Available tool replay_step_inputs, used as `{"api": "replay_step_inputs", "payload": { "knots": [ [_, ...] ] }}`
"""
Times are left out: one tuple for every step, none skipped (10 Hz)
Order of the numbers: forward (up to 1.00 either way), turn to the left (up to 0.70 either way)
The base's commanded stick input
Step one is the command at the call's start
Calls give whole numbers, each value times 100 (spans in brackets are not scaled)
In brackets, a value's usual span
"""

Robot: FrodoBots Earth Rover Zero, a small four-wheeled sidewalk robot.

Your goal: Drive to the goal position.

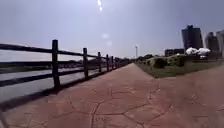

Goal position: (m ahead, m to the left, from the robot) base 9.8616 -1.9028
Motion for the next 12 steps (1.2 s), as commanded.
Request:
{"api": "replay_step_inputs", "payload": {
  "knots": [
    [100,1],
    [100,1],
    [100,1],
    [100,1],
    [100,1],
    [100,1],
    [100,1],
    [100,1],
    [100,1],
    [100,1],
    [100,1],
    [100,1]
  ]
}}
